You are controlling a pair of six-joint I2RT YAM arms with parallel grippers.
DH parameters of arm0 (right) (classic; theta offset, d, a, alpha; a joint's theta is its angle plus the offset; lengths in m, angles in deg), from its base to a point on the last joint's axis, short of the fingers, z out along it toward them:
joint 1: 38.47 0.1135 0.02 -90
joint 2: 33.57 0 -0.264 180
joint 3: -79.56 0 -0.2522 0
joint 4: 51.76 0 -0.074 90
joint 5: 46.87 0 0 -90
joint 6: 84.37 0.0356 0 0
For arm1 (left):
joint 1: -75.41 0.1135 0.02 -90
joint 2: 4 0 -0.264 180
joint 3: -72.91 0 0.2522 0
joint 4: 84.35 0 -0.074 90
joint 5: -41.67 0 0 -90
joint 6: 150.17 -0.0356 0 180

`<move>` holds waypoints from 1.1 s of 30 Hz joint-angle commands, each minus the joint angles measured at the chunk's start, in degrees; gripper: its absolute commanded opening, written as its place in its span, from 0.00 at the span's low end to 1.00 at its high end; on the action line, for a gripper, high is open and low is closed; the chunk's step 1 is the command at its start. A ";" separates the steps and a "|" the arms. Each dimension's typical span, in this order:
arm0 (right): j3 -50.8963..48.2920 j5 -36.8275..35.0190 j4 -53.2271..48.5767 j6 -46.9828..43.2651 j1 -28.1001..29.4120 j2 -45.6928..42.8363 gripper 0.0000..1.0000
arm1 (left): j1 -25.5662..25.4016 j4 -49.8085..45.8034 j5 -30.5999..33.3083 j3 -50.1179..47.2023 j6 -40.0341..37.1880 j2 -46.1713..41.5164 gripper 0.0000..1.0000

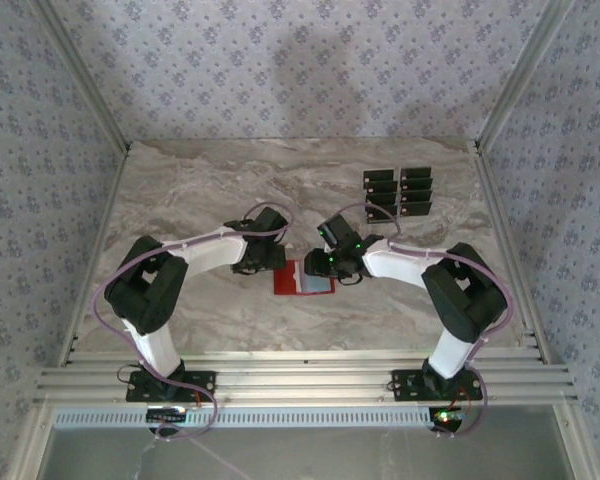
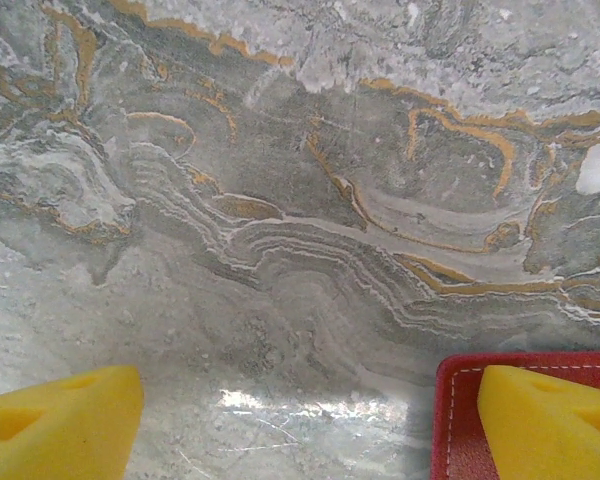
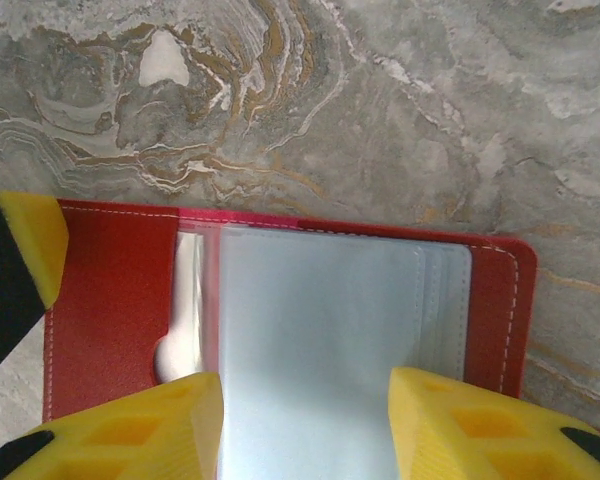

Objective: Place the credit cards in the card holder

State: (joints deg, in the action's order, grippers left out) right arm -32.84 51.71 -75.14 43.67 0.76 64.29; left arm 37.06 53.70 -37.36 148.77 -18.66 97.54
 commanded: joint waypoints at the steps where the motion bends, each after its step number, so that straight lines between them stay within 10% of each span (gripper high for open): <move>1: 1.33 1.29 0.75 -0.90 -0.38 1.89 0.49 | 0.03 0.95 -0.36 0.74 -0.87 1.27 0.87; 20: 0.41 5.75 6.51 4.93 0.22 3.21 0.51 | 4.16 5.10 -5.22 -4.80 -0.88 -7.90 0.90; 33: 0.68 3.58 2.70 2.68 -0.09 -1.79 0.51 | -1.92 9.72 -5.68 -11.84 3.91 -12.49 0.91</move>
State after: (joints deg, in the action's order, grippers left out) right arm -32.09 56.24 -70.27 47.19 0.56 64.95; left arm 35.95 62.01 -43.16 138.26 -16.82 87.00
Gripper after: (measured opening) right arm 0.514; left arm 0.905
